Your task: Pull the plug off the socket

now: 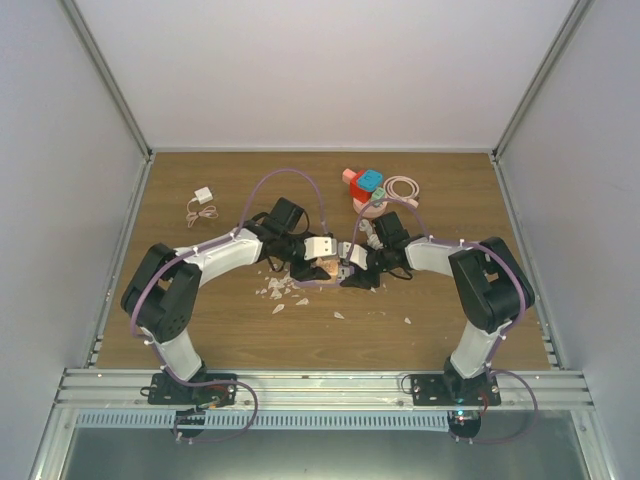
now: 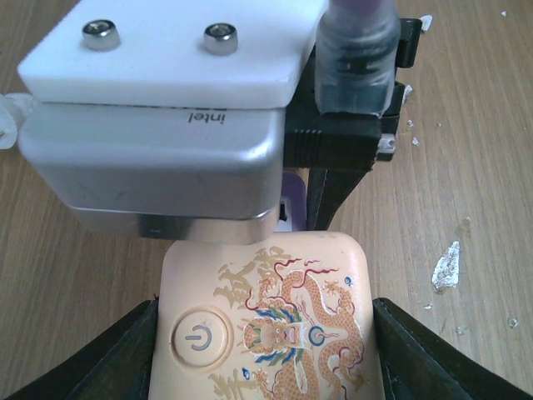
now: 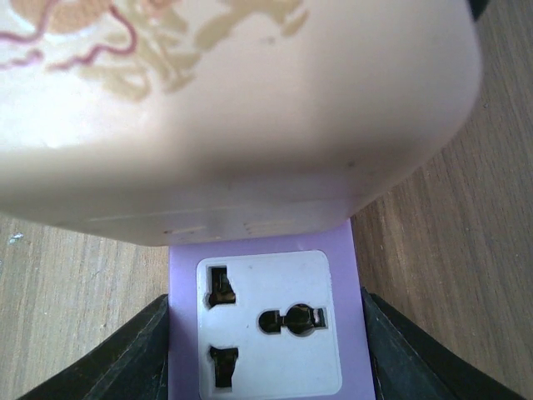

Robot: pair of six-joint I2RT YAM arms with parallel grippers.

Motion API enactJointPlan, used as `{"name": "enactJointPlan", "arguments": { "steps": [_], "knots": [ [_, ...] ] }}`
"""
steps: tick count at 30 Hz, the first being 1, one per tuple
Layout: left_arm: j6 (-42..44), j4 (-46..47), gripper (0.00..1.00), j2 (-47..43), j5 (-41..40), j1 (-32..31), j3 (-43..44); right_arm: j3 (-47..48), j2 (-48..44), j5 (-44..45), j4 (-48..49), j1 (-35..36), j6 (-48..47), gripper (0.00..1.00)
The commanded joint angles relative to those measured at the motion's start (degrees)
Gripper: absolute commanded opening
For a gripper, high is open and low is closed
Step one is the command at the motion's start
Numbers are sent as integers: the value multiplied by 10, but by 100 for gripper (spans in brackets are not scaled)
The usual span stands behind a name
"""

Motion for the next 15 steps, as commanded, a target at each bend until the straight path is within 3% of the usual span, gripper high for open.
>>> {"name": "enactJointPlan", "arguments": {
  "steps": [1, 5, 10, 15],
  "knots": [
    [10, 8, 22, -19, -21, -15, 31, 2, 20, 44, -9, -4, 6, 24],
    [33, -16, 22, -37, -19, -4, 32, 4, 23, 46, -11, -4, 7, 24],
    [15, -34, 22, -38, 68, 33, 33, 8, 28, 48, -14, -4, 7, 23],
    [8, -18, 22, -35, 93, 40, 25, 7, 27, 47, -15, -4, 6, 23]
  ]
}}
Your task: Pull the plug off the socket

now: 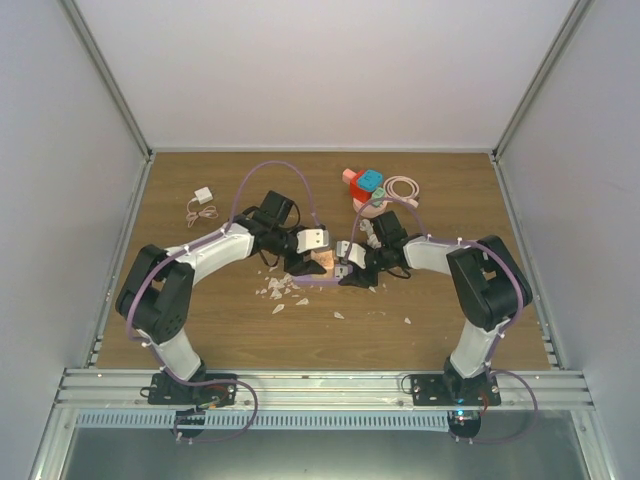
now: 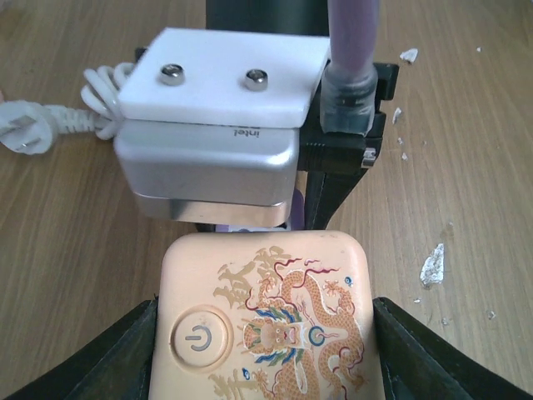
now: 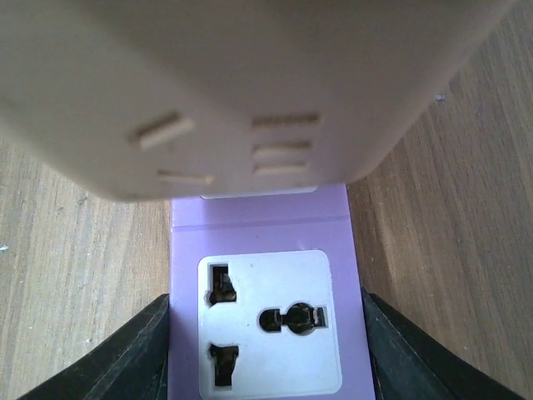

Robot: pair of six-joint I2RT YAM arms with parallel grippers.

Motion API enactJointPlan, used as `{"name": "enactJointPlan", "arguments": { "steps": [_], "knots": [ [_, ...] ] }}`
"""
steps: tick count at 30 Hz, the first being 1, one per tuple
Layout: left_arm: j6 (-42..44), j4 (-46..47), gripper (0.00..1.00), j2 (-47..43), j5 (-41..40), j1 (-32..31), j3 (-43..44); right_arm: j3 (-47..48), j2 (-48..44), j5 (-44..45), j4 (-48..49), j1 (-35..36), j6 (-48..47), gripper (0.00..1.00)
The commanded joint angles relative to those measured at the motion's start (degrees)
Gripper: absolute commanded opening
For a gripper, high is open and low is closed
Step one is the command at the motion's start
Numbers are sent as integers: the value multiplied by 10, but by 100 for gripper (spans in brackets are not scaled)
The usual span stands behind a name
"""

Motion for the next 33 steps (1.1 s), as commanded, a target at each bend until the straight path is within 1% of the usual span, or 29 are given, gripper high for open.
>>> {"name": "enactJointPlan", "arguments": {
  "steps": [1, 5, 8, 11, 15, 20, 21, 26, 29, 33],
  "knots": [
    [-7, 6, 22, -23, 61, 6, 18, -1, 17, 47, -18, -6, 4, 23],
    [-8, 2, 22, -16, 58, -5, 34, 0, 17, 48, -20, -5, 3, 23],
    [5, -9, 22, -15, 39, -5, 38, -1, 17, 48, -20, -5, 3, 23],
    [19, -28, 22, -20, 19, 4, 33, -1, 17, 48, -19, -5, 4, 24],
    [42, -75, 22, -34, -8, 27, 37, -2, 17, 47, -19, -5, 4, 25],
    [121, -165, 22, -50, -105, 78, 61, -1, 18, 47, -19, -5, 4, 27],
    [138, -185, 22, -50, -133, 92, 72, -1, 18, 47, -19, -5, 4, 27],
    [221, -292, 23, -37, -219, 167, 130, -1, 18, 48, -19, -5, 5, 27],
    [260, -326, 23, -29, -276, 203, 150, -1, 18, 48, -20, -5, 5, 27],
    [291, -336, 23, -10, -348, 249, 173, -1, 18, 47, -20, -5, 4, 27]
  ]
}}
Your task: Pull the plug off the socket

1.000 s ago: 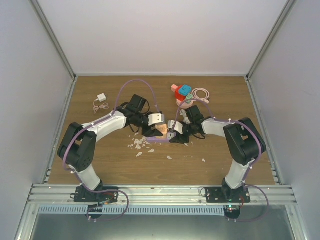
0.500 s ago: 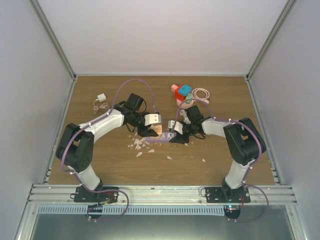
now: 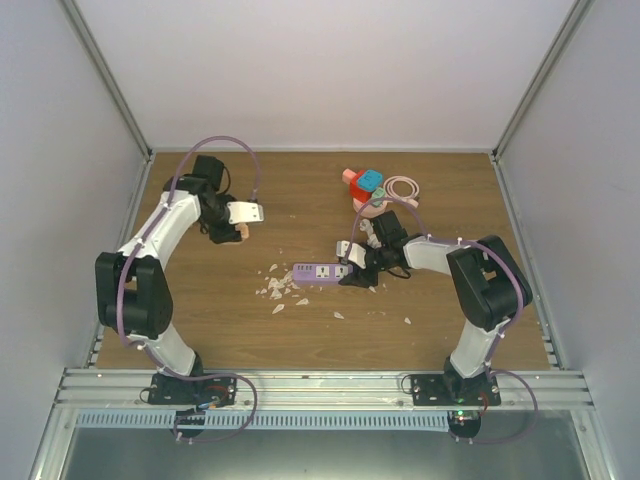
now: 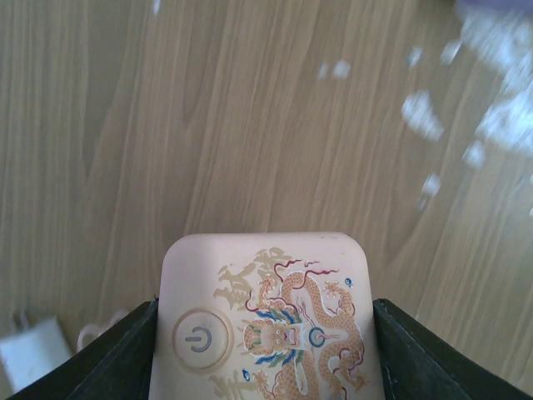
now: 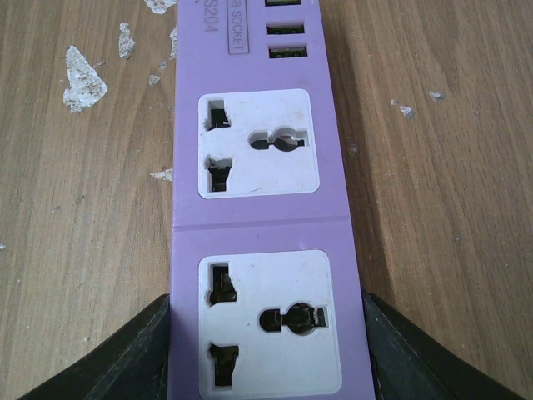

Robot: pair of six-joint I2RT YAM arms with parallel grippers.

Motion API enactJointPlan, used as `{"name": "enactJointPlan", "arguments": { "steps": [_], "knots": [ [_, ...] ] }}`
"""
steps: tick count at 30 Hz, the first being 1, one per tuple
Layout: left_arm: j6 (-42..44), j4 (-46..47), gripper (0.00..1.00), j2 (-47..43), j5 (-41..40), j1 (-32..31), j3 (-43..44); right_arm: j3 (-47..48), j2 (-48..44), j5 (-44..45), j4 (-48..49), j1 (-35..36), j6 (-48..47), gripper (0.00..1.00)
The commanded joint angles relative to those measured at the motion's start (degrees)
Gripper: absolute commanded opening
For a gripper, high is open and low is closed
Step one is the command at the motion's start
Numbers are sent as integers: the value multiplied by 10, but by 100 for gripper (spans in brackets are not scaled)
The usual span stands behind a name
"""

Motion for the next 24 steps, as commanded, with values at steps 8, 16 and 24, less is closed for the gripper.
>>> {"name": "enactJointPlan", "arguments": {
  "steps": [8, 16, 24],
  "knots": [
    [120, -17, 23, 46, -236, 70, 40, -4, 17, 42, -19, -5, 4, 27],
    [187, 96, 24, 74, -389, 80, -19, -6, 15, 43, -17, -5, 4, 27],
    [218, 142, 26, 106, -456, 81, -44, -5, 16, 43, -18, -5, 4, 27]
  ]
}}
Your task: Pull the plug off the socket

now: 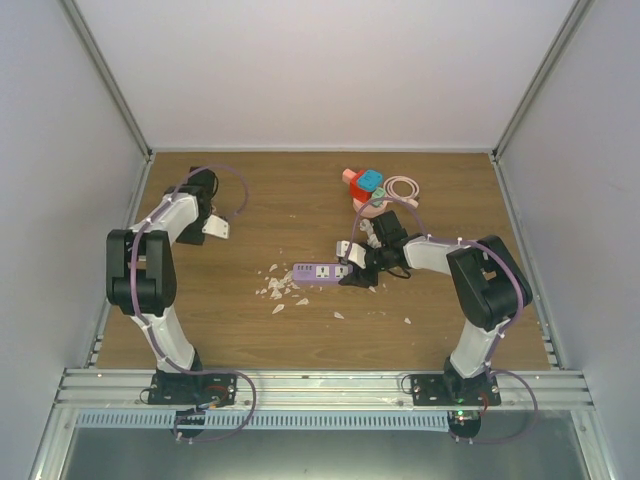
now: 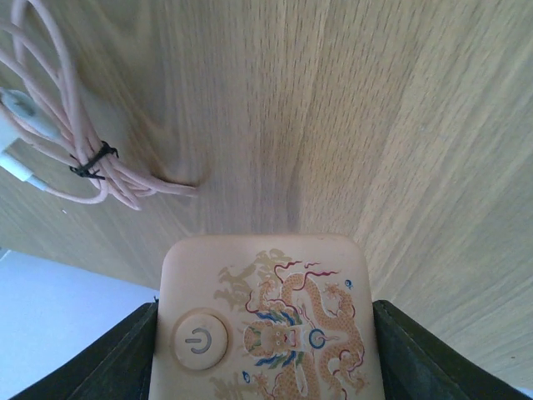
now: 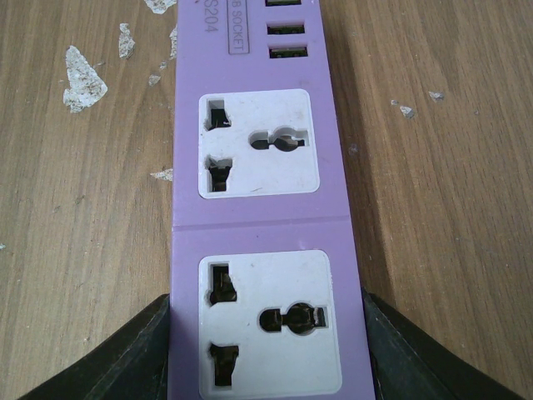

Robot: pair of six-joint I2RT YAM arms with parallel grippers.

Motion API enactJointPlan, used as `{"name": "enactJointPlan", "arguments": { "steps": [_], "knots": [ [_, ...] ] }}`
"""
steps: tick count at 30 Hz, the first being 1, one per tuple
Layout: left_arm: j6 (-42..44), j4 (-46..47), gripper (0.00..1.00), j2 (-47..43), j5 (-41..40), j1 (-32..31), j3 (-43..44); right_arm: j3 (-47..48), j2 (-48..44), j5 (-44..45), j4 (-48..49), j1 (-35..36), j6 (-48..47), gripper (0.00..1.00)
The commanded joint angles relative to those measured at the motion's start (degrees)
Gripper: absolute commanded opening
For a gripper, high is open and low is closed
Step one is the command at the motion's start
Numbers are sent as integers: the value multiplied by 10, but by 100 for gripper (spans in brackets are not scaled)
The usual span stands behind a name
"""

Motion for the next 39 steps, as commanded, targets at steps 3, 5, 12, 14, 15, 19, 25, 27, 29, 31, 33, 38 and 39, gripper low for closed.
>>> {"name": "enactJointPlan", "arguments": {
  "steps": [3, 5, 12, 14, 15, 19, 25, 27, 29, 31, 33, 38, 39],
  "knots": [
    [41, 69, 28, 22, -74, 3, -19, -5, 17, 44, -17, -5, 5, 27],
    [41, 73, 30, 30, -79, 3, -19, -5, 16, 43, -17, -5, 5, 27],
    [41, 92, 36, 45, -79, 3, -30, -6, 16, 43, -16, -5, 6, 27],
    [41, 101, 42, 45, -82, 3, -38, -5, 16, 43, -16, -5, 7, 27],
    [42, 107, 45, 45, -83, 3, -42, -5, 16, 43, -16, -5, 7, 27],
    [36, 110, 65, 43, -81, 3, -48, -5, 16, 43, -17, -5, 8, 27],
    [24, 104, 86, 30, -69, 3, -46, -5, 16, 42, -16, -5, 8, 28],
    [20, 95, 91, 21, -60, 3, -44, -5, 16, 43, -15, -5, 9, 28],
    [14, 86, 97, 11, -46, 3, -37, -4, 16, 43, -15, -5, 9, 28],
    [2, 72, 99, 2, -29, 3, -23, -4, 16, 42, -15, -5, 10, 28],
    [-14, 54, 99, -6, -6, 2, -6, -2, 16, 41, -17, -4, 10, 28],
    [-39, 40, 99, -30, 44, -6, 12, 0, 13, 35, -27, 1, 7, 40],
    [-44, 39, 99, -34, 53, -8, 13, 2, 11, 26, -31, 1, 8, 46]
  ]
}}
